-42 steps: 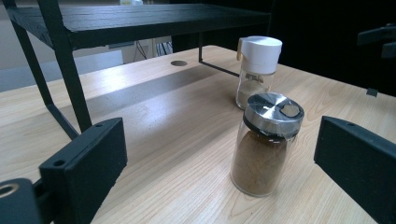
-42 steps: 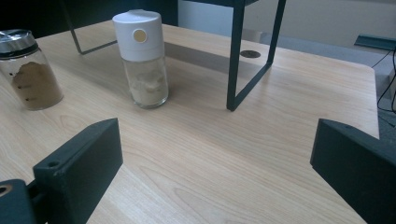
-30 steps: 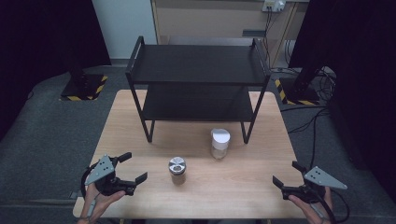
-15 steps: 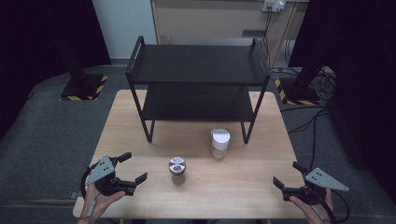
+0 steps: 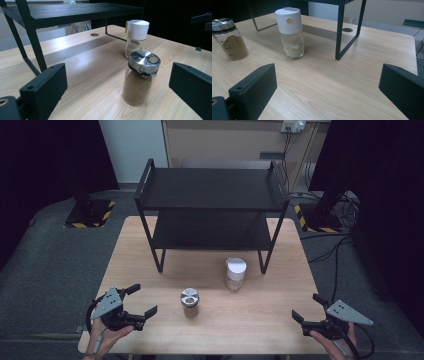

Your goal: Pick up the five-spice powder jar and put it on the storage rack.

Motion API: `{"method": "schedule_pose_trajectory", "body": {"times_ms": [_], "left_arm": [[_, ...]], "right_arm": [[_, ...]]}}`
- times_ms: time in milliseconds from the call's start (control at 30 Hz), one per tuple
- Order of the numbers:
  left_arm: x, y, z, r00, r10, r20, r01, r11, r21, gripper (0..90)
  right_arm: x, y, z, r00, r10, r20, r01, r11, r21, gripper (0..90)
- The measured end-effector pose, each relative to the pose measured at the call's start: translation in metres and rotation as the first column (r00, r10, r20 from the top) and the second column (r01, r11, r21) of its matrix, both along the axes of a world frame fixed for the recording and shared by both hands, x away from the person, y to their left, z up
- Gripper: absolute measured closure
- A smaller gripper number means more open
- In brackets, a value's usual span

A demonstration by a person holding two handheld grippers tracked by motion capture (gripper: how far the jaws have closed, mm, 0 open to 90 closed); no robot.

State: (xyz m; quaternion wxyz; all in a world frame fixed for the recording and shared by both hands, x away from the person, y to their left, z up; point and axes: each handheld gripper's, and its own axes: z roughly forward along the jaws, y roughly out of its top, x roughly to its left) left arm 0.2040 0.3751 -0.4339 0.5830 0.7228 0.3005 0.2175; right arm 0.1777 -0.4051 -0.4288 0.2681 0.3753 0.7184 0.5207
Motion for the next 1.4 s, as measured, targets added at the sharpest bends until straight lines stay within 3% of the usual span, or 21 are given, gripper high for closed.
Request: {"method": "schedule_pose_trajectory", "body": {"times_ms": [400,467,700,900,1000,1167,1400], "left_arm": [[-0.001,0.001,0.002,1.0,0.003,-0.002,-0.003,1.0,0.004,0.8],[-0.001,0.002,0.003,1.0,0.002,-0.004,-0.002,0.9999,-0.015,0.8],[-0.002,-0.002,0.013,1.0,-0.01,0.0,0.01,0.9999,-0.008,0.8],[-0.001,-0.001,0.028,0.9999,-0.016,0.003,0.016,0.9994,0.031,0.9],[0.0,0.002,0.035,0.9998,-0.022,0.005,0.022,0.9994,0.027,1.0],[0.004,0.007,0.053,0.9991,-0.043,-0.006,0.043,0.9964,0.073,1.2],[0.011,0.013,0.07,0.9975,-0.066,-0.025,0.068,0.9949,0.075,0.9]], "right_arm": [[0.001,0.001,0.0,1.0,0.005,-0.005,-0.005,1.0,-0.007,2.0],[0.001,0.001,0.0,1.0,0.005,-0.005,-0.005,1.0,-0.006,2.0],[0.001,0.001,0.0,1.0,0.006,-0.006,-0.006,1.0,-0.002,2.0],[0.001,0.002,0.0,0.9999,0.009,-0.007,-0.009,1.0,-0.002,2.0],[0.001,0.002,0.0,0.9999,0.009,-0.008,-0.009,1.0,0.001,2.0],[0.001,0.002,0.0,0.9999,0.01,-0.009,-0.01,1.0,0.001,2.0],[0.002,0.002,0.0,0.9999,0.012,-0.011,-0.012,1.0,0.002,2.0]]}}
